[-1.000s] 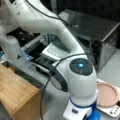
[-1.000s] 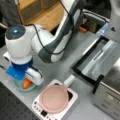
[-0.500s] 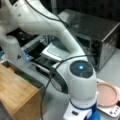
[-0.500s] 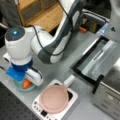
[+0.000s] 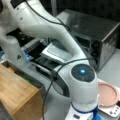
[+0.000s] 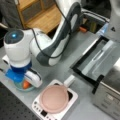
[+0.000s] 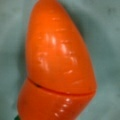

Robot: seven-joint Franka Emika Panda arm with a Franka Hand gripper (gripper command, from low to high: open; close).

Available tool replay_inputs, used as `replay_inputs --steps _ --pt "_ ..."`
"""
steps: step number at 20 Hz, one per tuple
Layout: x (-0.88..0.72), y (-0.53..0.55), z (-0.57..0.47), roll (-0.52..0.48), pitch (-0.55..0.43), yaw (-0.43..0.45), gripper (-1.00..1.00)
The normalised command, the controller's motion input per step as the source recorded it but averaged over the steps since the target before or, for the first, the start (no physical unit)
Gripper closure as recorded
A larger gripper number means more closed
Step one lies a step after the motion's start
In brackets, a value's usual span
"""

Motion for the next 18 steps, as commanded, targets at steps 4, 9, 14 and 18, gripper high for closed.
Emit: replay_inputs --steps 4,9,14,18 --pt "0.32 -0.15 0.10 0.250 0.117 0.021 -1.00" --pt "0.32 -0.15 0.09 0.270 0.144 0.008 -1.00" --pt "0.32 -0.16 0.07 0.306 0.152 0.041 1.00" --pt "0.34 -0.19 -0.01 0.307 0.132 -0.016 1.00"
